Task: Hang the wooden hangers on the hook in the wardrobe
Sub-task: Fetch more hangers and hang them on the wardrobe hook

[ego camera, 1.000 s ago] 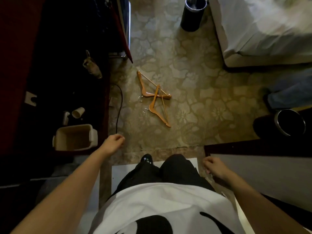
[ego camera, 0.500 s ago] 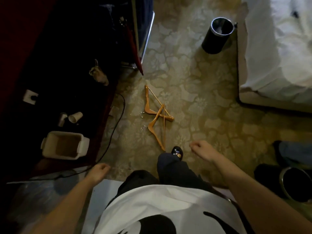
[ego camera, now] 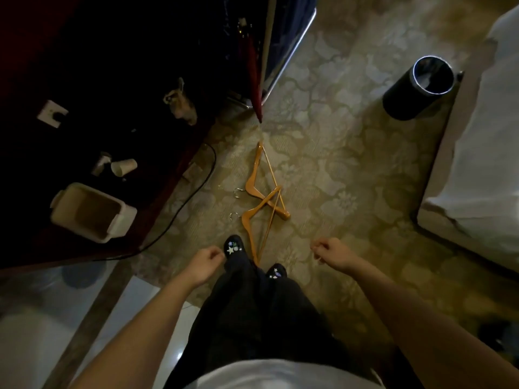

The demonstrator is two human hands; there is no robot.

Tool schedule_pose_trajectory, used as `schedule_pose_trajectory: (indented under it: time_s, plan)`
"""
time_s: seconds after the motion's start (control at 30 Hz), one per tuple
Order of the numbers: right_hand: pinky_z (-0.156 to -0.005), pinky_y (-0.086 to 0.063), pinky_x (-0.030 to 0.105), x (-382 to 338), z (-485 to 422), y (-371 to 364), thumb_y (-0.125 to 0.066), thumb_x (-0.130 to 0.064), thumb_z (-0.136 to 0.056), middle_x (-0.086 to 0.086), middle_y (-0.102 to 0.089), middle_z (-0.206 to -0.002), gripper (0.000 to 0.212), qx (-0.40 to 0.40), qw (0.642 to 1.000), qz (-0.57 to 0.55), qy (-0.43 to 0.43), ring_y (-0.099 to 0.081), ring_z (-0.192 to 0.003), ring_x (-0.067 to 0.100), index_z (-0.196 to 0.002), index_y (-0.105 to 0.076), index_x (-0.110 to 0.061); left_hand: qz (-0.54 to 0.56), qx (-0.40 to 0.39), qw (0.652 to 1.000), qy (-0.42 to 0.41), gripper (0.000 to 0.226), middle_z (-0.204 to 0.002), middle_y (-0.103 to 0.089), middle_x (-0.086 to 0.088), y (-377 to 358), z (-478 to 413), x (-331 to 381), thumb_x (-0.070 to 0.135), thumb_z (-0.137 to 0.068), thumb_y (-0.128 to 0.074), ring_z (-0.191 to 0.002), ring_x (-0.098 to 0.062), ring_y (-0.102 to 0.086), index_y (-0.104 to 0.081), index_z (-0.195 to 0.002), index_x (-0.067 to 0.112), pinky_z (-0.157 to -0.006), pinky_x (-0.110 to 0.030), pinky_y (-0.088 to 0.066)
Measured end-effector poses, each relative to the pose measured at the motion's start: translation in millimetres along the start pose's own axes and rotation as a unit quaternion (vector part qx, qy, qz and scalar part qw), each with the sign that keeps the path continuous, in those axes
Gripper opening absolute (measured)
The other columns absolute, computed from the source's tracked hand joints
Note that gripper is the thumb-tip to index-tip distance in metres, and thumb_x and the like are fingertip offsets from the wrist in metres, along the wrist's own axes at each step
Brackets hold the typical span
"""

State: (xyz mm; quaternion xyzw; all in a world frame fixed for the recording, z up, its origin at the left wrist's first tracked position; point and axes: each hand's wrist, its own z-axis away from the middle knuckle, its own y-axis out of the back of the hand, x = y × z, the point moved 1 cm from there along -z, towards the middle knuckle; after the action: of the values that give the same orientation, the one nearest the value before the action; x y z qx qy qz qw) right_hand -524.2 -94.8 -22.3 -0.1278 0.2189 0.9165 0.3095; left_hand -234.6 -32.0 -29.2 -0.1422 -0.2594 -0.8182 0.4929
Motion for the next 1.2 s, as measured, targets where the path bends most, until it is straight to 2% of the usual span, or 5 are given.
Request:
schedule_pose_trajectory:
  time_s: [0.27,0.57,0.7,0.9,1.2]
  plan:
    - [-0.072,-0.039,0.034,-49.8,-103.2,17.9,-0.043,-0.009,-0.088,0.009,-0.049,-0.079,0.018,0.006,0.998,0.055,0.01,-0.047,-0.077,0.023,-0.079,-0.058,-0.003,0.028,-0.012,1.0,-0.006,0.019,-0.07,-0.051,0.003,19.3,-122.2,17.6,0.016,-0.095,-0.045,-0.069,-0.013,-0.048,-0.052,-0.078,0.019,-0.06,-0.022,-0.035]
    - [-0.083,-0.047,0.026,-61.7,-271.2,-8.7,-0.05,-0.019,-0.093,0.009,-0.06,-0.113,0.027,-0.013,0.986,0.168,0.018,-0.057,-0.101,0.02,-0.118,-0.058,-0.011,0.085,0.057,0.994,0.024,0.022,-0.098,-0.059,-0.008,15.5,-274.6,-18.3,0.019,-0.092,-0.052,-0.094,-0.019,-0.053,-0.06,-0.106,0.005,-0.078,-0.024,-0.036]
    - [-0.06,-0.046,0.008,-48.8,-363.9,-32.2,-0.048,-0.008,-0.093,0.011,-0.059,-0.104,0.031,-0.033,0.984,0.17,0.04,-0.053,-0.079,0.011,-0.123,-0.053,-0.002,0.089,0.072,0.992,0.053,0.033,-0.114,-0.06,-0.014,-8.8,-355.8,-47.8,0.022,-0.091,-0.055,-0.109,-0.028,-0.055,-0.055,-0.118,0.004,-0.085,-0.027,-0.039]
    - [-0.082,-0.043,0.029,-17.5,-495.8,-64.5,-0.056,-0.015,-0.087,0.003,-0.05,-0.102,0.017,-0.054,0.953,0.282,0.098,-0.052,-0.096,0.022,-0.103,-0.06,-0.021,0.068,0.065,0.995,0.041,0.026,-0.112,-0.064,-0.011,-65.0,-455.3,-116.4,0.024,-0.088,-0.058,-0.107,-0.026,-0.06,-0.058,-0.111,0.012,-0.092,-0.04,-0.049]
    - [-0.1,-0.046,0.043,2.6,-642.2,-85.2,-0.062,-0.012,-0.084,0.011,-0.044,-0.141,0.06,-0.001,0.891,0.383,0.242,-0.045,-0.128,0.029,-0.139,-0.038,-0.016,0.003,0.083,0.991,0.101,0.041,-0.119,-0.06,-0.012,-129.6,-564.4,-182.8,0.032,-0.087,-0.06,-0.108,-0.029,-0.058,-0.051,-0.121,0.01,-0.081,-0.034,-0.046]
